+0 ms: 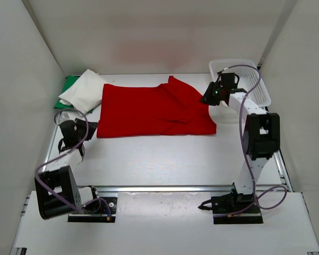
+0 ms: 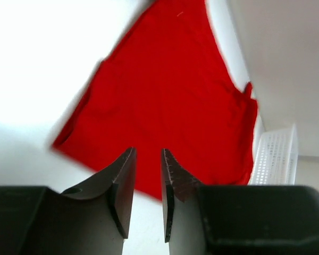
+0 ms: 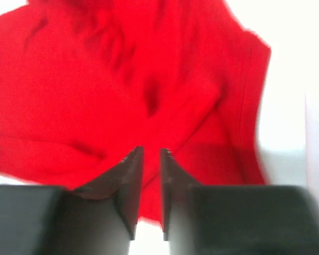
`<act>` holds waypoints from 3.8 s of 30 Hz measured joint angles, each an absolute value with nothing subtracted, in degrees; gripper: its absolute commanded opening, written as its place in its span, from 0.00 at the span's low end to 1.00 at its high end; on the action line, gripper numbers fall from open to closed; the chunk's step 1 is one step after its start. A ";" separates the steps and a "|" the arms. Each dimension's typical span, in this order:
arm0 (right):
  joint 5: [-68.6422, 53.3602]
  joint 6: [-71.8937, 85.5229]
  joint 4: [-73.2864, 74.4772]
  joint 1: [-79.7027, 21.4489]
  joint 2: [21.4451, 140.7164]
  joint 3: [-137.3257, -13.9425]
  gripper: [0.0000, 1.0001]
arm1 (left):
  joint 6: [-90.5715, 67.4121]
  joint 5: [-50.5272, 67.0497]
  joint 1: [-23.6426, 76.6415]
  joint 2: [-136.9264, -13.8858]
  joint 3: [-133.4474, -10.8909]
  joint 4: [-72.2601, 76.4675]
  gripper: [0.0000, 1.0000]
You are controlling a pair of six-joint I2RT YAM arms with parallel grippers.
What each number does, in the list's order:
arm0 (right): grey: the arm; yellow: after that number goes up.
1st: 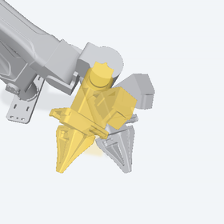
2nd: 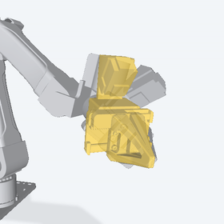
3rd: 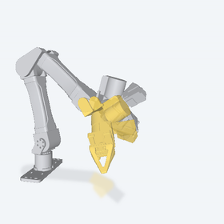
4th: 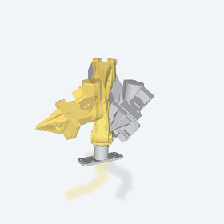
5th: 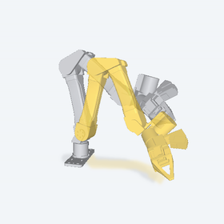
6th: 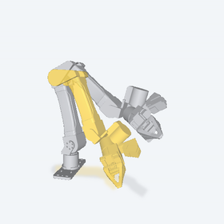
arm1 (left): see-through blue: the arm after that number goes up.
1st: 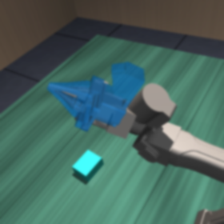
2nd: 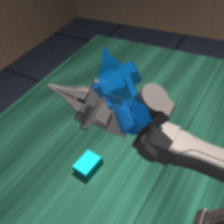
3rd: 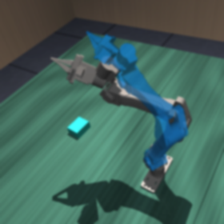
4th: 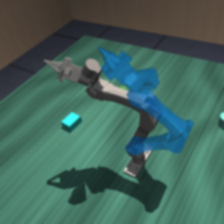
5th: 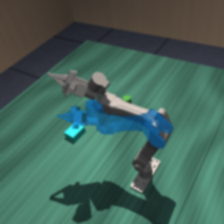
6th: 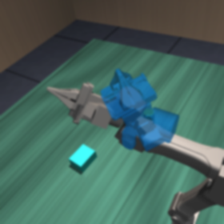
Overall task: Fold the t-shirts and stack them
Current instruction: Fold the flattened tshirt in 1/3 of the way
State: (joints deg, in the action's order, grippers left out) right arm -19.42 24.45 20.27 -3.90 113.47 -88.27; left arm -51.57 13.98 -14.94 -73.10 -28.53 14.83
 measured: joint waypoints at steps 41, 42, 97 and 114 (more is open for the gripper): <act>-17.52 37.91 -8.95 6.04 80.82 -29.15 0.00 | -53.69 16.36 -14.33 -87.85 -26.15 18.15 0.00; -17.74 38.39 -8.99 6.74 77.95 -26.89 0.00 | -53.25 16.51 -14.87 -86.54 -25.52 17.47 0.00; -14.83 32.97 0.56 -19.44 76.53 -29.06 0.00 | -44.84 9.08 35.44 -79.09 -24.27 21.39 0.17; -18.31 34.59 -2.98 -20.32 96.60 -52.71 0.00 | -46.41 10.96 32.58 -78.74 -20.18 25.63 0.16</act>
State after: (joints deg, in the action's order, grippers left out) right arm -18.31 34.59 -2.98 -20.32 96.60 -52.71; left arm -46.41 10.96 32.58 -78.74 -20.18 25.63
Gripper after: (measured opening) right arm 0.004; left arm 0.160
